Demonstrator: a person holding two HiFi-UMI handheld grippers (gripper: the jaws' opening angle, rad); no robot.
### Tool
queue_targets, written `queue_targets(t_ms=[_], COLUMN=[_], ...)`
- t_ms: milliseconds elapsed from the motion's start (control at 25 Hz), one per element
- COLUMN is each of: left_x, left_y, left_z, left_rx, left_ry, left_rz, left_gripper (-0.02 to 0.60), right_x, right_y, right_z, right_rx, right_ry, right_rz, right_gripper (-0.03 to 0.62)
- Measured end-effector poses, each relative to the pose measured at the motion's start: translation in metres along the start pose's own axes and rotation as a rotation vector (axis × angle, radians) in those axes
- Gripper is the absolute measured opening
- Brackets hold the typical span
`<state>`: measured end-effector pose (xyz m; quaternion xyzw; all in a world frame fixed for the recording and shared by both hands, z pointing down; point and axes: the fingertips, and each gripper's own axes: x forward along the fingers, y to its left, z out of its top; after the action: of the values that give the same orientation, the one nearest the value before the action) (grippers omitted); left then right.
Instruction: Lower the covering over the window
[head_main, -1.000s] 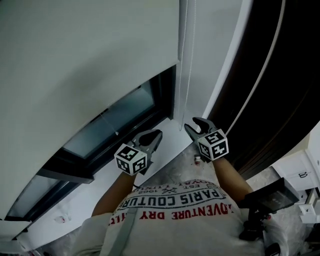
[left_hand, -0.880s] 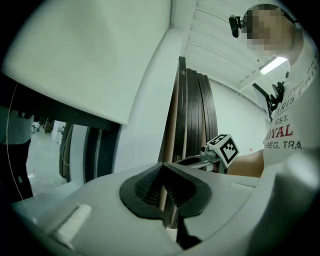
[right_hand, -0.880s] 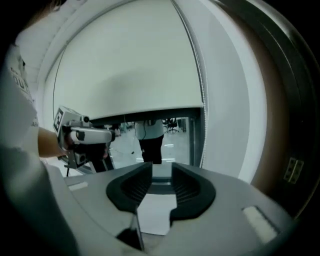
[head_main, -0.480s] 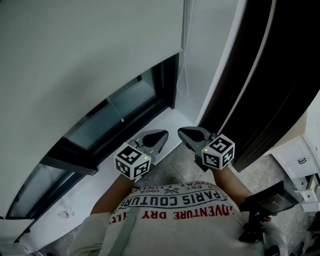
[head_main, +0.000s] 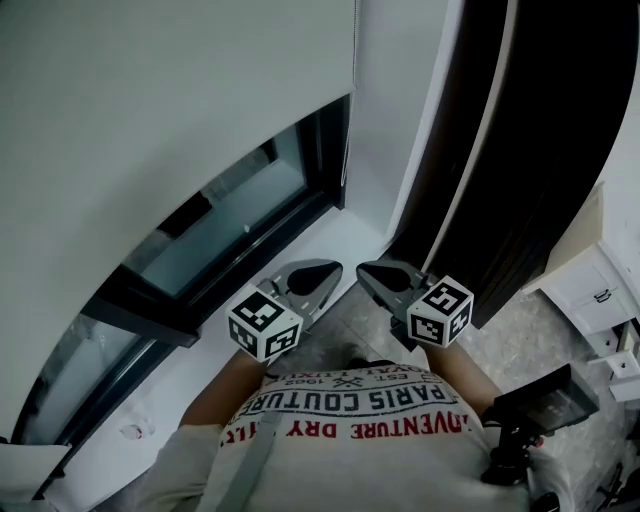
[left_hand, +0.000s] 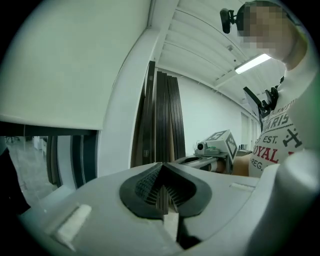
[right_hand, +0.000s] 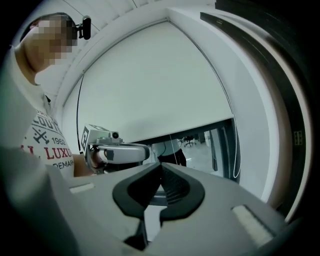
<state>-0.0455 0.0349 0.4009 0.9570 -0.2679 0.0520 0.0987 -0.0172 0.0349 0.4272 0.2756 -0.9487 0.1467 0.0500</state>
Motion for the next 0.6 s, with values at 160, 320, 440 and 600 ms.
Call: queue_targets(t_ms=[160,320,440,600], left_x=[-0.005,-0.013,-0.019,-0.022], left_y=[-0.011,-0.017,-0.013,-0.013], left_z=[0.005,0.010,0.006,0.004], left_rx=[0.009,0.016,0.010,0.002], left_ry=[-0.010,-0.022,-0.028,-0.036], left_rz=[-0.010,-0.018,-0.016,-0.028], left_gripper=[0.002,0.002,0.002,0.002], right_x=[-0.008,-0.015,-0.011,-0.007], right_y=[0.006,0.010,0.013,0.017], right_z=[0.001,0.002,0.001,0.002], right_rx=[0.003,-0.003,-0.002,-0.005], right_ry=[-0.011,-0.020,-0.021,-0.019], right_rz=[-0.010,-0.019,-0.029,-0.033], right_gripper=[0.003,0.003,0.003,0.003])
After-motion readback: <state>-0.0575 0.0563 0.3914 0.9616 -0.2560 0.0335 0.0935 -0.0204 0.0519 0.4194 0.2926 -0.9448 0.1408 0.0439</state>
